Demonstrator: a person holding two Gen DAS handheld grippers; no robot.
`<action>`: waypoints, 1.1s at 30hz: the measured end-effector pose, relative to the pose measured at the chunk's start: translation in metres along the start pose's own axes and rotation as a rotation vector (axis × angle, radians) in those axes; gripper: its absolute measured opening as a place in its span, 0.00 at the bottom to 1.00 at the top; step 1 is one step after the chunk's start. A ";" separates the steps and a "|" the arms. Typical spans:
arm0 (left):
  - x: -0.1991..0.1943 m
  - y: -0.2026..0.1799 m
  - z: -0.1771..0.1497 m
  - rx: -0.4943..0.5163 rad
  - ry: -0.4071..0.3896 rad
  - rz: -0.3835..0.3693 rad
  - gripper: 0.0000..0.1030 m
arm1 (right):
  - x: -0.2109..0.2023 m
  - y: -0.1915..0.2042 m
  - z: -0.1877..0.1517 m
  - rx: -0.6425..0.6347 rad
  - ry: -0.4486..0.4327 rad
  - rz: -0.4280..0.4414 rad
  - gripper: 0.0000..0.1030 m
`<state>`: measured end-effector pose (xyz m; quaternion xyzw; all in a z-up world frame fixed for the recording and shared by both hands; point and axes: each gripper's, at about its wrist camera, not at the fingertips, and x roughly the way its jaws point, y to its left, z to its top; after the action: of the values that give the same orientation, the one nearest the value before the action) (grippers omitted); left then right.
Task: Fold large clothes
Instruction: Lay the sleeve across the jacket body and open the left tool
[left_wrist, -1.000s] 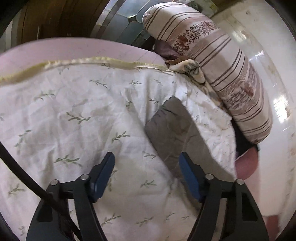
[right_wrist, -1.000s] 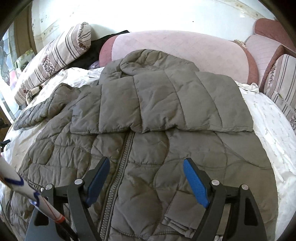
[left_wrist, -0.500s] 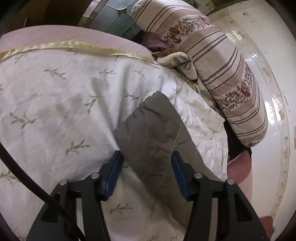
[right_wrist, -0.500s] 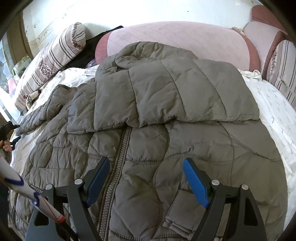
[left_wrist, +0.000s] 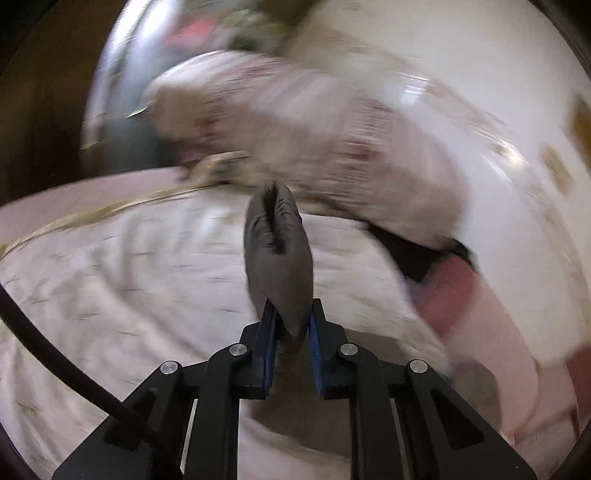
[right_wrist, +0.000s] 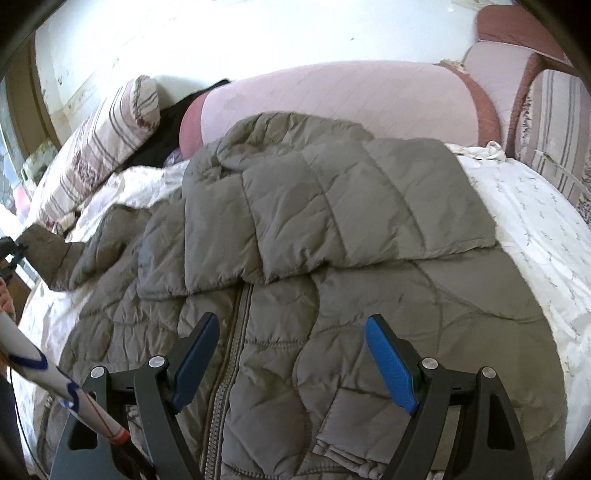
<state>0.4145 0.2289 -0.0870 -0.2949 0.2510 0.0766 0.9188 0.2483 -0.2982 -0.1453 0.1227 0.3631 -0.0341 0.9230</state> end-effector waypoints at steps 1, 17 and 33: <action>-0.006 -0.022 -0.007 0.048 0.002 -0.030 0.15 | -0.003 -0.002 0.001 0.007 -0.010 -0.003 0.83; 0.015 -0.235 -0.279 0.833 0.413 -0.225 0.20 | -0.024 -0.059 0.012 0.241 -0.056 -0.049 0.83; -0.099 -0.239 -0.173 0.617 0.120 -0.188 0.79 | -0.036 -0.062 0.011 0.311 -0.048 0.051 0.83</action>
<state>0.3265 -0.0650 -0.0379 -0.0284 0.2878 -0.1056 0.9514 0.2197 -0.3624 -0.1251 0.2724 0.3279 -0.0692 0.9019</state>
